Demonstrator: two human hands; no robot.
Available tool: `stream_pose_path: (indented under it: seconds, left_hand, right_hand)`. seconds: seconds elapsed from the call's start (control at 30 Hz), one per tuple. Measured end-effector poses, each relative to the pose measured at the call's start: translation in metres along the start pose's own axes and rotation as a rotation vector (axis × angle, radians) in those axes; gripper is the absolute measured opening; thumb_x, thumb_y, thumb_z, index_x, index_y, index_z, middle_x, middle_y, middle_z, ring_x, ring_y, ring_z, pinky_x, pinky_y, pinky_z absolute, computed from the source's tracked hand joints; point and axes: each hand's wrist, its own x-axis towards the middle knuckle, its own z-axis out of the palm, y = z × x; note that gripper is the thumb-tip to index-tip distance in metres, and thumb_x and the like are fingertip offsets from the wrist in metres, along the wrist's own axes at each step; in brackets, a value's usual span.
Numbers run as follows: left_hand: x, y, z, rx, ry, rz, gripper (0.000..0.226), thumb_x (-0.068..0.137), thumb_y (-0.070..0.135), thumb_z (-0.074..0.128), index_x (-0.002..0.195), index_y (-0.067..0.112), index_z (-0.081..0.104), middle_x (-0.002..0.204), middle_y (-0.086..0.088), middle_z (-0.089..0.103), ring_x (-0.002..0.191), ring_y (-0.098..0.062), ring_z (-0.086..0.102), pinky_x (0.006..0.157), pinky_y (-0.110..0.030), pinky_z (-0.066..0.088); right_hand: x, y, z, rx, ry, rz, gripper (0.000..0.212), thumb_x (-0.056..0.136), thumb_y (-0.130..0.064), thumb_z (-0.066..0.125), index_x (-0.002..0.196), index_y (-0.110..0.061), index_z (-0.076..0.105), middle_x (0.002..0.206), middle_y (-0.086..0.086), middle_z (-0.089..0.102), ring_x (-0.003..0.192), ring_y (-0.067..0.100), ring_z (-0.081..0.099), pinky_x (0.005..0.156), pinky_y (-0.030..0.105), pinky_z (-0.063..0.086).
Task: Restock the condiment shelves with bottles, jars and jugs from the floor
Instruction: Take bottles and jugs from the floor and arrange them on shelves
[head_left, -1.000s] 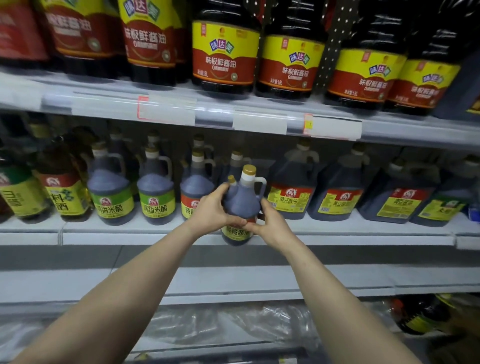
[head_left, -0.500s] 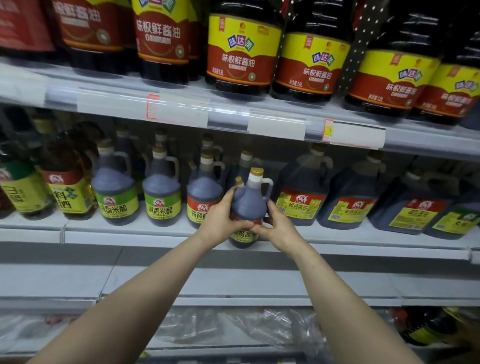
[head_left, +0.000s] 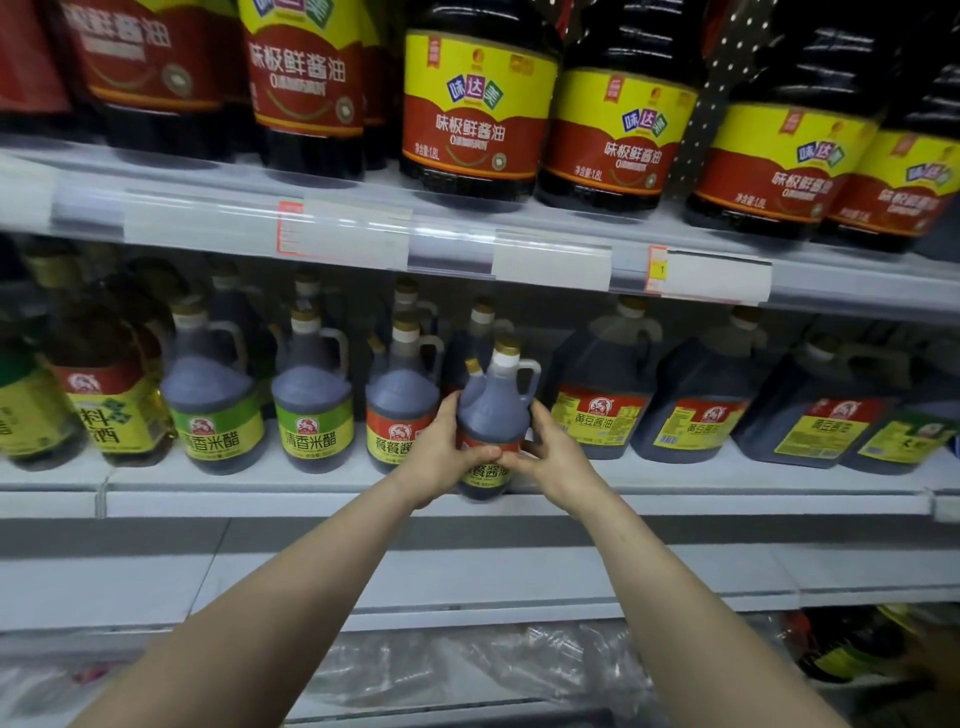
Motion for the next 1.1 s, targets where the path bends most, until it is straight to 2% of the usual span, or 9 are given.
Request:
stream_pose_path:
  seconds: [0.13,0.27,0.4,0.57,0.67,0.8,0.93,1.1]
  left_hand:
    - [0.005,-0.002,-0.001,0.023,0.006,0.015,0.075,0.083,0.019,0.077,0.136,0.035,0.028,0.136,0.010,0.047,0.133,-0.021,0.048,0.109,-0.041,0.044]
    - [0.009,-0.001,0.000,0.063,0.022,0.026,0.075,0.086,0.019,0.074,0.144,0.026,0.028,0.140,0.005,0.049,0.133,-0.021,0.048,0.107,-0.035,0.043]
    - [0.011,0.001,0.004,0.115,0.040,0.049,0.074,0.090,0.020,0.069,0.148,0.021,0.023,0.147,-0.003,0.045,0.136,-0.022,0.045,0.104,-0.027,0.039]
    - [0.011,0.005,0.009,0.132,0.056,0.024,0.077,0.096,0.017,0.061,0.154,0.015,0.010,0.155,-0.006,0.035,0.143,-0.024,0.036,0.116,-0.039,0.033]
    - [0.015,0.006,0.011,0.153,0.068,0.009,0.072,0.098,0.018,0.058,0.152,0.013,0.011,0.155,-0.008,0.035,0.142,-0.025,0.037,0.116,-0.044,0.035]
    - [0.019,0.006,0.011,0.151,0.068,-0.005,0.066,0.099,0.017,0.056,0.150,0.012,0.015,0.152,-0.010,0.038,0.141,-0.026,0.038,0.115,-0.045,0.036]
    - [0.022,0.005,0.012,0.174,0.093,-0.003,0.063,0.099,0.019,0.056,0.149,0.012,0.018,0.150,-0.010,0.041,0.139,-0.027,0.041,0.114,-0.045,0.038]
    - [0.015,0.005,0.017,0.188,0.133,-0.034,0.070,0.100,0.019,0.054,0.154,0.010,0.010,0.153,-0.012,0.039,0.140,-0.028,0.040,0.115,-0.043,0.035]
  right_hand:
    - [0.005,0.000,0.001,0.007,0.002,0.003,0.083,0.087,-0.019,0.077,0.153,-0.032,0.028,0.154,-0.007,0.043,0.140,0.024,0.045,0.111,0.047,0.045]
    - [0.011,-0.001,0.000,0.019,0.005,0.009,0.082,0.088,-0.017,0.076,0.153,-0.030,0.028,0.154,-0.006,0.043,0.139,0.023,0.047,0.107,0.040,0.046]
    - [0.017,-0.001,0.000,0.013,0.013,0.014,0.080,0.089,-0.014,0.074,0.154,-0.027,0.028,0.155,-0.003,0.043,0.139,0.025,0.046,0.112,0.048,0.043]
    - [0.023,-0.001,0.000,-0.010,0.019,0.009,0.076,0.091,-0.014,0.072,0.153,-0.024,0.029,0.154,-0.002,0.043,0.139,0.023,0.046,0.112,0.044,0.043]
    - [0.028,0.000,0.000,-0.036,0.031,0.003,0.069,0.091,-0.015,0.072,0.148,-0.022,0.035,0.150,0.000,0.048,0.137,0.022,0.049,0.110,0.042,0.045]
    - [0.033,0.000,0.000,-0.042,0.024,0.004,0.058,0.091,-0.016,0.073,0.139,-0.022,0.041,0.145,-0.001,0.052,0.133,0.021,0.052,0.102,0.030,0.048]
    - [0.036,0.000,0.000,-0.049,0.033,0.001,0.062,0.091,-0.016,0.073,0.142,-0.018,0.039,0.144,0.002,0.053,0.133,0.021,0.052,0.109,0.046,0.046]
    - [0.033,0.004,0.004,-0.088,0.052,-0.005,0.066,0.091,-0.019,0.073,0.146,-0.018,0.036,0.146,0.003,0.053,0.134,0.023,0.052,0.110,0.046,0.046]
